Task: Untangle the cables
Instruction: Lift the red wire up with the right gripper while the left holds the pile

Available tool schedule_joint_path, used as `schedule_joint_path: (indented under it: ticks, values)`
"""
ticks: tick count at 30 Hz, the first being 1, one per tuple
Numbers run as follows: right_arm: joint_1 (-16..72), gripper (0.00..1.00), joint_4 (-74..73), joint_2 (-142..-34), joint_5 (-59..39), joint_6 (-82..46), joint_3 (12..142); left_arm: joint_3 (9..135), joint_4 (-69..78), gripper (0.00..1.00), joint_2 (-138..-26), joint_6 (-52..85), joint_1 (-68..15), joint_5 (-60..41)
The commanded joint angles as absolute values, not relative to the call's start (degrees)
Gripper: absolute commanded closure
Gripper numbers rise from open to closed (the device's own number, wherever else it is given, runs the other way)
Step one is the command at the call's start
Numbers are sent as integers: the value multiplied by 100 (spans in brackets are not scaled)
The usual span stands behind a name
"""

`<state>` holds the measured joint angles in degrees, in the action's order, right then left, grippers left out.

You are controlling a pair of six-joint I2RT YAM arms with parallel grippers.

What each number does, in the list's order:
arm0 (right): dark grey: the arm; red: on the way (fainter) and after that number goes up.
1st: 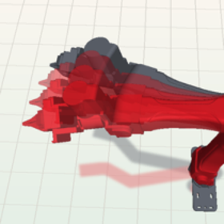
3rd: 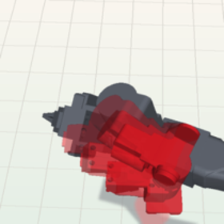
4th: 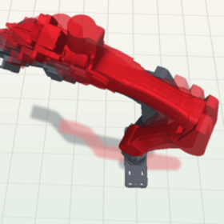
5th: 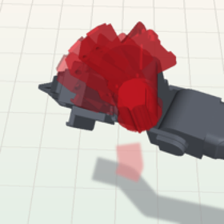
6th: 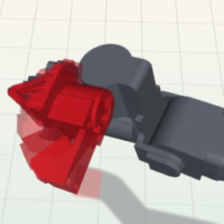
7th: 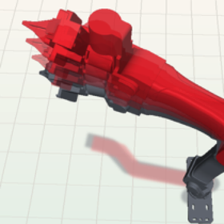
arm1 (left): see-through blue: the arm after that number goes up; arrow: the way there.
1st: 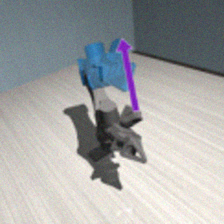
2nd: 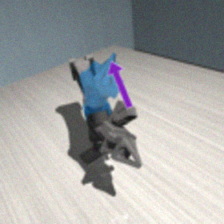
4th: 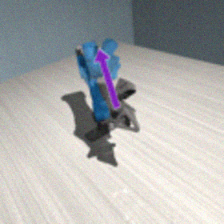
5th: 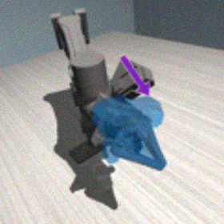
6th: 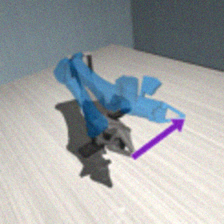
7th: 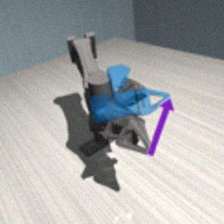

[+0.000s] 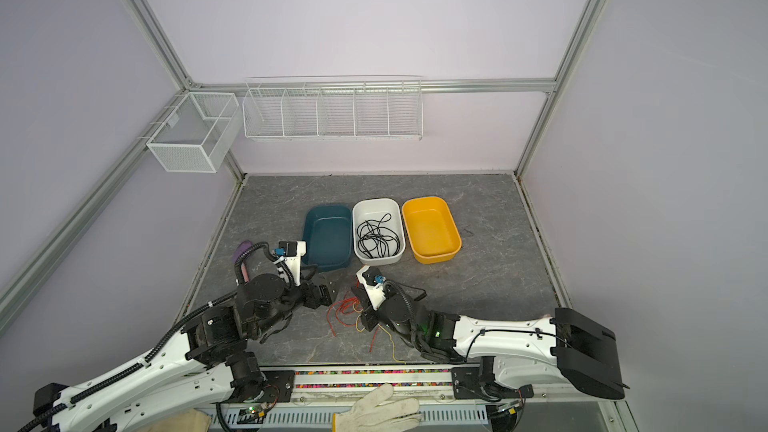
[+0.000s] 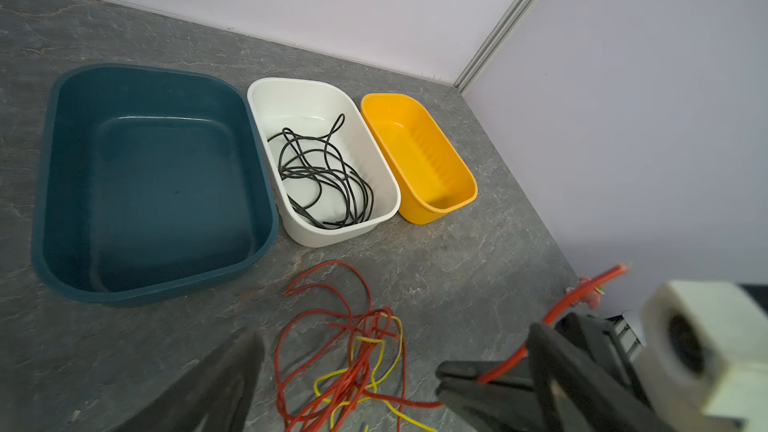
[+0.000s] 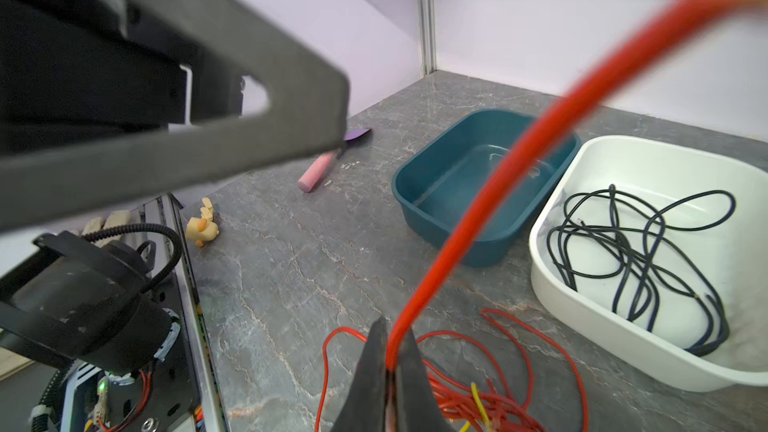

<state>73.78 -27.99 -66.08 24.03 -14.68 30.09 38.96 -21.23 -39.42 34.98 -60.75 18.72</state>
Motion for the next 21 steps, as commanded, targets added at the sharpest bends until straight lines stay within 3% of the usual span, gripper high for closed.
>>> schedule_joint_path:
  ticks: [1,11,21]
  values:
    - [7398,93,-2325,-6274,2701,-1193,3034,3902,-2426,1,-3765,3046,-6038,2039]
    - [7119,93,-1032,-5596,2460,-958,3741,3564,-2418,1,-3556,2697,-6036,1629]
    - [6805,93,208,-5603,1894,-857,4999,3224,-1497,1,-4293,2416,-6036,643]
